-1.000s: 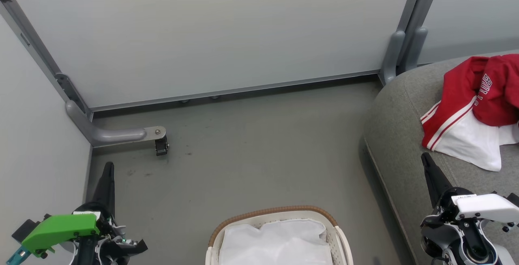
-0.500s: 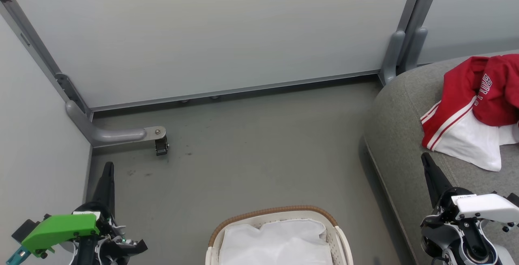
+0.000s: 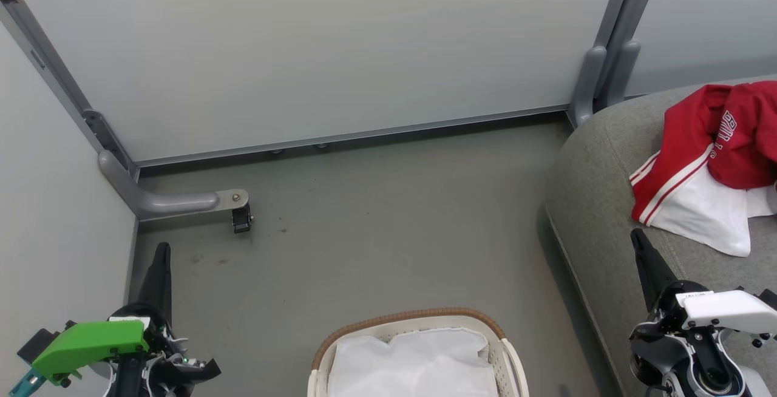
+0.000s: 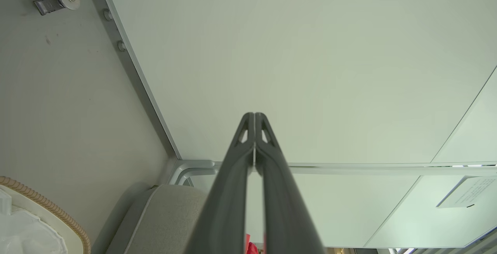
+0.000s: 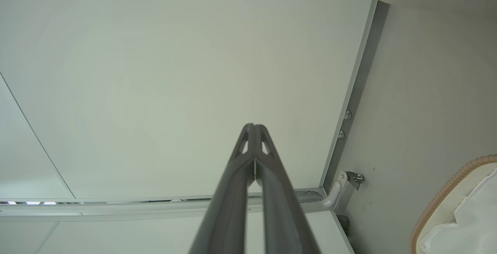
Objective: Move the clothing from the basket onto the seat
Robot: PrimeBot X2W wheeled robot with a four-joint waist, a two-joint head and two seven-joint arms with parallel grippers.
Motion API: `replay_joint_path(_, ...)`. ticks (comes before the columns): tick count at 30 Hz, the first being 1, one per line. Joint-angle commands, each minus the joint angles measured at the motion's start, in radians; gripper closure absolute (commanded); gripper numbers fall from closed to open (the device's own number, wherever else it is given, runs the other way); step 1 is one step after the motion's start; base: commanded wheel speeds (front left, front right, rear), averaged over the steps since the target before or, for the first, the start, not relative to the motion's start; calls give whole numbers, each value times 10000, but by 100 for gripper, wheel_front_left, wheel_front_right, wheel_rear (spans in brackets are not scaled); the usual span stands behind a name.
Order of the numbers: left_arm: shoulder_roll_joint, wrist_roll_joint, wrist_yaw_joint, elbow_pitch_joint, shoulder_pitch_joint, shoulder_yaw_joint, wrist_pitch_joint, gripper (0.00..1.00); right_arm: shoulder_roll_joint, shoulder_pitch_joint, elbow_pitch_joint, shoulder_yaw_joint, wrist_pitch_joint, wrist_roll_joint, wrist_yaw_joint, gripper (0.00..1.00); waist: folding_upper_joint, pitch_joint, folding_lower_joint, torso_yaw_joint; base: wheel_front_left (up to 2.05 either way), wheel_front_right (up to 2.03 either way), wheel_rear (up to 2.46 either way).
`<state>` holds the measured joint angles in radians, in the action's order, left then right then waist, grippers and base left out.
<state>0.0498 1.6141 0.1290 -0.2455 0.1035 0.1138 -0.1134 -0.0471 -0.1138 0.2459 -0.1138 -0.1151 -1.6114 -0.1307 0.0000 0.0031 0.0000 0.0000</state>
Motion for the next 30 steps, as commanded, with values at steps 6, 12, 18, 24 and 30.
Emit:
replay_joint_path(6, 27, -18, 44, 16, 101, 30, -42, 100, -60, 106, -39, -20, -16, -32, 0, 100, 0, 0, 0, 0, 0, 0, 0)
replay_joint_path(12, 26, -20, 44, 16, 102, 30, -44, 100, -60, 106, -39, -20, -16, -32, 0, 100, 0, 0, 0, 0, 0, 0, 0)
replay_joint_path(18, 24, -21, 44, 16, 102, 32, -45, 100, -60, 106, -39, -20, -16, -32, 0, 100, 0, 0, 0, 0, 0, 0, 0)
replay_joint_path(24, 23, -23, 44, 17, 102, 33, -47, 100, -60, 106, -39, -20, -15, -32, 0, 100, 0, 0, 0, 0, 0, 0, 0)
replay_joint_path(30, 23, -24, 44, 17, 102, 34, -48, 100, -60, 107, -39, -19, -15, -32, 0, 100, 0, 0, 0, 0, 0, 0, 0)
